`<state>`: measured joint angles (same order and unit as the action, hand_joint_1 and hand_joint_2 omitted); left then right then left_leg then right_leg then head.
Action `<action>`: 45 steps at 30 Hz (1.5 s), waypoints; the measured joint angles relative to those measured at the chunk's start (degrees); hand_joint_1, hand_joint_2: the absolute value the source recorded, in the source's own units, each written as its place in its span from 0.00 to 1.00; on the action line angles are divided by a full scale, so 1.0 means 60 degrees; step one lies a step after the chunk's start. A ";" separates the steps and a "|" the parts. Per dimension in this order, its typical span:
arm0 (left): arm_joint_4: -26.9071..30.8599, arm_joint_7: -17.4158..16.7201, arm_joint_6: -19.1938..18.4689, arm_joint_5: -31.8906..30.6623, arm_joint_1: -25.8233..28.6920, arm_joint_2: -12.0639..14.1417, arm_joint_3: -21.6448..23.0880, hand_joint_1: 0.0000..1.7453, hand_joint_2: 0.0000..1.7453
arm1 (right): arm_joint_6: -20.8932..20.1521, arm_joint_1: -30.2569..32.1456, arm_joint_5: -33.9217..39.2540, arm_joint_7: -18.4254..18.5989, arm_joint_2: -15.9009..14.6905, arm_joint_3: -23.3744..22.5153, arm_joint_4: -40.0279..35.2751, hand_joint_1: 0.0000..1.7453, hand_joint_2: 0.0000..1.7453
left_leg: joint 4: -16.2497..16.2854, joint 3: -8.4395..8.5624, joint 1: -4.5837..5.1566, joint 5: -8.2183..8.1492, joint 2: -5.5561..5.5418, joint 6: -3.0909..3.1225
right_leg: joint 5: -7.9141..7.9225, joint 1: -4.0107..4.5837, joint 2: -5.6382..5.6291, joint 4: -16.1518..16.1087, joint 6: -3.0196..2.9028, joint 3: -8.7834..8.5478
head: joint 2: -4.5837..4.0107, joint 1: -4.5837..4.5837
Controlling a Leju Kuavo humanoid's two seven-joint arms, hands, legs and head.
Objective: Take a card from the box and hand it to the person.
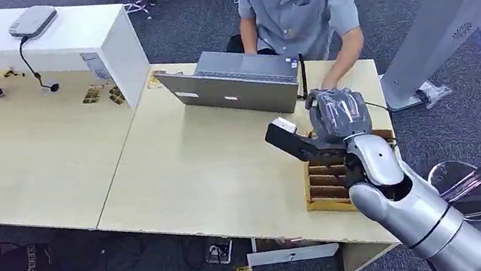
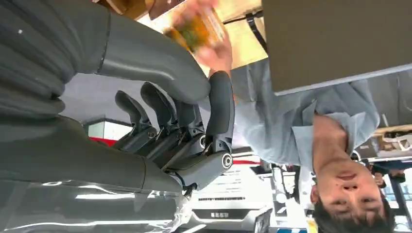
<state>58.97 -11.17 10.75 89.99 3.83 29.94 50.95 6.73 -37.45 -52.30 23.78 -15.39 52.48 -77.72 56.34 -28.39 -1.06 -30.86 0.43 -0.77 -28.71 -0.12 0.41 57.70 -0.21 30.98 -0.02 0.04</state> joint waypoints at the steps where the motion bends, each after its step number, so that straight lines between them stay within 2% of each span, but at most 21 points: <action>1: 0.0000 0.0000 0.0000 0.0000 -0.0003 0.0000 0.0036 0.00 0.00 | -0.0007 -0.0014 0.0011 0.0004 0.0004 0.0025 0.0033 0.77 1.00 | 0.0000 0.0000 0.0000 0.0000 -0.0001 0.0000 | 0.0000 0.0000 0.0000 0.0000 0.0000 0.0000 | 0.0000 -0.0004; 5: 0.0000 -0.0004 0.0007 0.0000 -0.0002 0.0000 0.0076 0.00 0.00 | -0.0022 -0.0036 0.0058 0.0040 0.0004 0.0160 0.0131 0.70 1.00 | 0.0000 0.0000 0.0000 0.0000 0.0000 0.0000 | 0.0000 0.0000 0.0000 0.0000 0.0000 0.0000 | 0.0000 0.0000; 6: 0.0000 -0.0004 0.0011 0.0000 -0.0002 0.0000 0.0080 0.00 0.00 | -0.0040 -0.0035 0.0058 0.0058 0.0004 0.0196 0.0149 0.65 1.00 | 0.0000 0.0000 0.0000 0.0000 0.0001 0.0000 | 0.0000 0.0000 0.0000 0.0000 0.0000 0.0000 | 0.0000 -0.0004; 14: 0.0000 0.0026 -0.0011 0.0000 -0.0002 0.0069 0.0109 0.00 0.00 | -0.0208 -0.0034 0.0091 0.0131 0.0000 0.0470 0.0328 0.64 1.00 | 0.0000 0.0003 0.0000 0.0000 0.0001 0.0000 | 0.0000 0.0000 0.0000 0.0000 0.0000 0.0000 | 0.0000 -0.0004; 17: 0.0000 0.0029 -0.0022 0.0000 -0.0002 0.0080 0.0113 0.00 0.00 | -0.0208 -0.0033 0.0117 0.0131 0.0000 0.0561 0.0397 0.54 1.00 | 0.0000 0.0003 0.0000 0.0000 0.0001 0.0000 | 0.0000 0.0000 0.0000 0.0000 0.0000 0.0000 | 0.0000 0.0000; 19: 0.0000 0.0029 -0.0022 0.0000 -0.0003 0.0080 0.0120 0.00 0.00 | -0.0226 -0.0037 0.0120 0.0131 0.0000 0.0568 0.0448 0.52 1.00 | 0.0000 0.0002 0.0000 0.0000 0.0001 0.0000 | 0.0000 0.0000 0.0000 0.0000 0.0000 0.0000 | 0.0000 0.0000; 22: -0.0004 0.0025 -0.0047 0.0000 -0.0004 0.0084 0.0127 0.00 0.00 | -0.0324 -0.0038 0.0120 0.0142 -0.0004 0.0583 0.0525 0.54 1.00 | 0.0000 0.0002 0.0000 0.0000 0.0001 0.0000 | 0.0000 0.0000 0.0000 0.0000 0.0000 0.0000 | 0.0000 -0.0004; 23: -0.0007 0.0025 -0.0073 0.0000 -0.0007 0.0087 0.0131 0.00 0.00 | -0.0371 -0.0039 0.0135 0.0168 0.0000 0.0590 0.0568 0.58 1.00 | 0.0000 0.0002 0.0000 0.0000 0.0001 0.0000 | 0.0000 0.0000 0.0000 0.0000 0.0000 0.0000 | 0.0000 -0.0004; 24: -0.0007 0.0018 -0.0087 0.0000 -0.0007 0.0095 0.0131 0.00 0.00 | -0.0393 -0.0043 0.0146 0.0190 0.0000 0.0597 0.0608 0.57 1.00 | 0.0000 0.0002 0.0000 0.0000 0.0001 0.0000 | 0.0000 0.0000 0.0000 0.0000 0.0000 0.0000 | 0.0000 -0.0004; 25: -0.0007 0.0004 -0.0095 0.0000 -0.0008 0.0109 0.0138 0.00 0.00 | -0.0404 -0.0044 0.0146 0.0229 0.0000 0.0605 0.0652 0.61 1.00 | 0.0000 0.0001 0.0000 0.0000 0.0001 0.0000 | 0.0000 0.0000 0.0000 0.0000 0.0000 0.0000 | 0.0000 -0.0004; 32: -0.0029 -0.0007 -0.0095 0.0000 -0.0017 0.0131 0.0164 0.00 0.00 | -0.0419 -0.0130 0.0142 0.0379 0.0000 0.0718 0.1027 0.53 1.00 | 0.0000 0.0001 0.0000 0.0000 0.0000 0.0000 | 0.0000 0.0000 0.0000 0.0000 0.0000 0.0000 | 0.0000 0.0000; 45: -0.0091 0.0000 -0.0189 0.0000 -0.0072 0.0135 0.0313 0.00 0.00 | -0.0543 -0.0357 0.0142 0.0437 0.0004 0.0732 0.1661 0.56 1.00 | 0.0000 0.0001 0.0000 0.0000 0.0000 0.0000 | 0.0000 0.0000 0.0000 0.0000 0.0000 0.0000 | 0.0000 -0.0004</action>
<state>58.42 -11.17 9.62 89.98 3.39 30.75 52.83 3.47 -39.59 -51.45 26.40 -15.37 56.87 -67.75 56.34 -28.38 -1.05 -30.86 0.43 -0.77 -28.71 -0.12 0.41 57.70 -0.21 30.98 -0.02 0.02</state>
